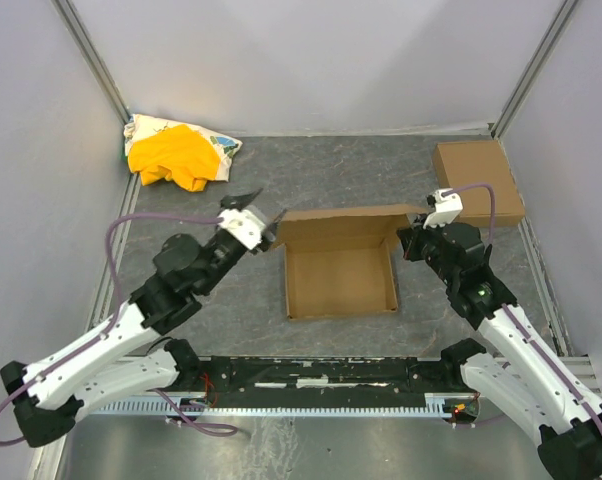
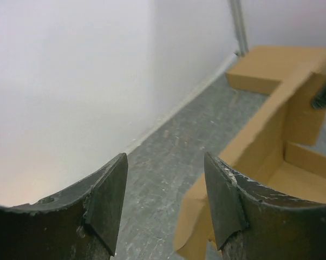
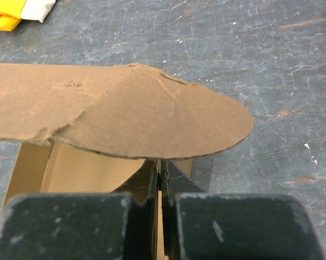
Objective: Fold the paper box
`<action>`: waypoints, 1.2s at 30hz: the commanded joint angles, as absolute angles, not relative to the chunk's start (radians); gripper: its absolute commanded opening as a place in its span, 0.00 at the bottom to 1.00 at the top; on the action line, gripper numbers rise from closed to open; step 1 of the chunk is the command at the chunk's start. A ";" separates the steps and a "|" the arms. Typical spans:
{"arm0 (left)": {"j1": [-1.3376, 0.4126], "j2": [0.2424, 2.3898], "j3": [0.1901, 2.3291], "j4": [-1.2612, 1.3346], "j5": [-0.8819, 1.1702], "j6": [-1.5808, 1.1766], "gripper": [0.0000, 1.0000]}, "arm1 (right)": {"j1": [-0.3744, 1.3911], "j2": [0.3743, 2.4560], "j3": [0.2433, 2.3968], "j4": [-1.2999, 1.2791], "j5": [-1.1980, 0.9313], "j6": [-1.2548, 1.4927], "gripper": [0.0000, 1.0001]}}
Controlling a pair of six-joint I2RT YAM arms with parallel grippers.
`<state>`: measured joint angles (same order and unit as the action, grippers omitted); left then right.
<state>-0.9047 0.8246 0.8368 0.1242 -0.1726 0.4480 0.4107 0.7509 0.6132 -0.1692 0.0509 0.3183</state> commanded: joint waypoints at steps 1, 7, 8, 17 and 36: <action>-0.906 0.731 0.765 0.225 -0.407 0.329 0.65 | 0.412 0.753 0.657 -0.079 0.108 0.325 0.02; -0.905 0.710 0.660 0.222 -0.704 0.221 0.58 | 0.414 0.784 0.688 -0.118 0.163 0.363 0.02; -0.905 0.717 0.653 0.224 -0.742 0.207 0.56 | 0.413 0.795 0.701 -0.139 0.170 0.367 0.02; -0.905 0.689 0.595 0.157 -0.522 0.112 0.72 | 0.413 0.857 0.773 -0.241 0.161 0.406 0.02; -0.533 0.875 0.713 -0.014 0.208 -0.009 0.76 | 0.409 0.939 0.878 -0.351 0.091 0.391 0.02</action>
